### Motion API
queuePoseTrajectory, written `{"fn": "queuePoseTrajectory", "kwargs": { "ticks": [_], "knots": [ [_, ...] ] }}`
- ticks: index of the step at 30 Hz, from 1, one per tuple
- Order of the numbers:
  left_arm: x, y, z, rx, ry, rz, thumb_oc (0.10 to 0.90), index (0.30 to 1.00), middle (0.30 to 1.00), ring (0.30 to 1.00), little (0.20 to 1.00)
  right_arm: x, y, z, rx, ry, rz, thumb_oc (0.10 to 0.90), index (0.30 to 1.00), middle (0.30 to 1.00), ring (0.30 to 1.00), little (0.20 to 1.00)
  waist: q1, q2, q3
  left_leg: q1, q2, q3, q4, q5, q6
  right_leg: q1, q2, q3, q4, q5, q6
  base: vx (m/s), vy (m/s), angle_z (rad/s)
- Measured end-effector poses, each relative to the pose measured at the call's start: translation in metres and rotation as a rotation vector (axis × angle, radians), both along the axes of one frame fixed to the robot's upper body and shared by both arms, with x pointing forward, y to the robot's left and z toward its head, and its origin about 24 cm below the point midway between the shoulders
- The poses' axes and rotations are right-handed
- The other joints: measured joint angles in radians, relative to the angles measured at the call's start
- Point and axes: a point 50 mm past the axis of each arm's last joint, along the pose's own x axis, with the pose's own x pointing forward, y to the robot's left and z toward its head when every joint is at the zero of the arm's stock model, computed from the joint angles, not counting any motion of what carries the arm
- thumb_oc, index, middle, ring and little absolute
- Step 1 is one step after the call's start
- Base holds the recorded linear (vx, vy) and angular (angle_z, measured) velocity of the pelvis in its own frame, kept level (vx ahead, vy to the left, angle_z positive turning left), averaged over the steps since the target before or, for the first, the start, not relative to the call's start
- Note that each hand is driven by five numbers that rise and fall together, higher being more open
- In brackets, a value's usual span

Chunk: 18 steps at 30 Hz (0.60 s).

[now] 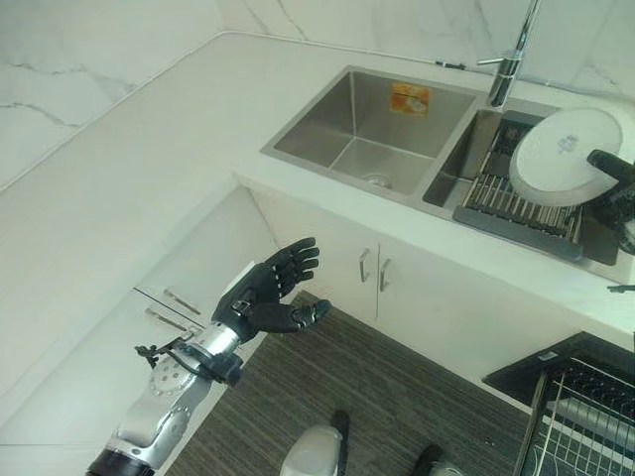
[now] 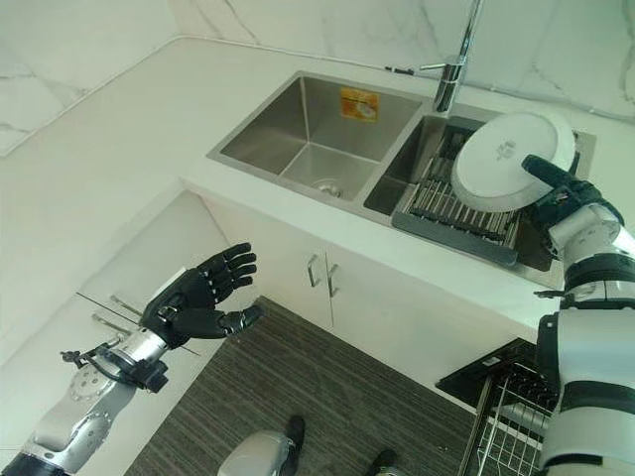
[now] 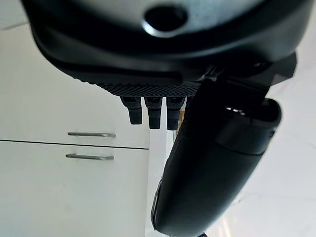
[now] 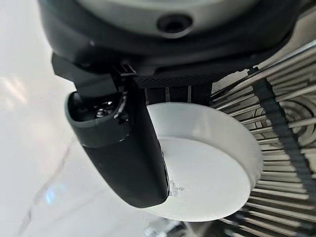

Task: Place the dishes in the dishwasher.

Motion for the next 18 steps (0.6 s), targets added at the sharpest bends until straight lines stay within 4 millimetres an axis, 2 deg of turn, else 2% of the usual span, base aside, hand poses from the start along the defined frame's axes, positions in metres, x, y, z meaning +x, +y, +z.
{"fn": "queuePoseTrajectory", "kwargs": {
  "ticks": [3,5,8,12,15,18],
  "knots": [
    [0.000,0.001,0.003,0.012,-0.006,-0.002,0.800,0.900,0.900,0.900,0.900,0.000,0.001,-0.006,-0.003,0.005,-0.007,0.400,0.300,0.300,0.300,0.300,-0.003,-0.004,0.001,0.017,-0.001,0.001,-0.001,0.000,0.001,0.017,-0.001,0.000,-0.004,0.003,0.000,-0.02,0.010,0.00],
    [0.000,-0.001,0.005,0.003,-0.017,-0.006,0.800,0.900,0.900,0.900,0.900,0.002,0.006,-0.020,-0.009,0.014,-0.002,0.400,0.300,0.300,0.300,0.300,-0.008,-0.022,0.001,0.034,0.003,0.002,-0.001,-0.002,0.003,0.037,0.006,0.003,-0.011,0.003,0.000,-0.02,0.014,-0.01],
    [0.001,-0.005,0.010,0.000,-0.040,-0.029,0.800,0.900,0.900,0.900,0.900,0.005,0.009,-0.021,-0.019,-0.002,0.010,0.400,0.300,0.300,0.300,0.300,-0.026,-0.042,0.002,0.038,0.003,0.003,0.003,-0.004,0.005,0.045,0.007,0.006,-0.018,0.011,0.000,-0.03,0.086,-0.04],
    [-0.001,-0.006,0.008,-0.007,-0.035,-0.045,0.800,0.900,0.900,0.900,0.900,0.008,0.020,-0.001,-0.151,-0.186,0.067,0.400,0.300,0.300,0.300,0.300,-0.035,-0.058,0.001,0.038,0.005,0.020,0.013,-0.008,0.011,0.045,0.012,0.022,-0.035,0.031,0.001,-0.06,0.077,-0.11],
    [-0.003,-0.006,0.005,-0.023,-0.026,-0.035,0.800,0.900,0.900,0.900,0.900,0.008,0.037,0.018,-0.220,-0.341,0.125,0.400,0.300,0.300,0.300,0.300,-0.052,-0.066,0.000,0.032,0.005,0.022,0.023,-0.013,0.015,0.045,0.012,0.024,-0.040,0.037,0.002,-0.04,0.083,-0.04],
    [-0.009,-0.004,-0.004,-0.065,-0.006,0.012,0.800,0.900,0.900,0.900,0.900,-0.001,0.075,0.028,-0.132,-0.616,0.213,0.400,0.300,0.300,0.300,0.300,-0.069,-0.085,-0.003,0.028,0.015,0.034,0.053,-0.035,0.015,0.045,0.020,0.040,-0.041,0.038,0.002,-0.02,0.126,-0.13]
  ]
}}
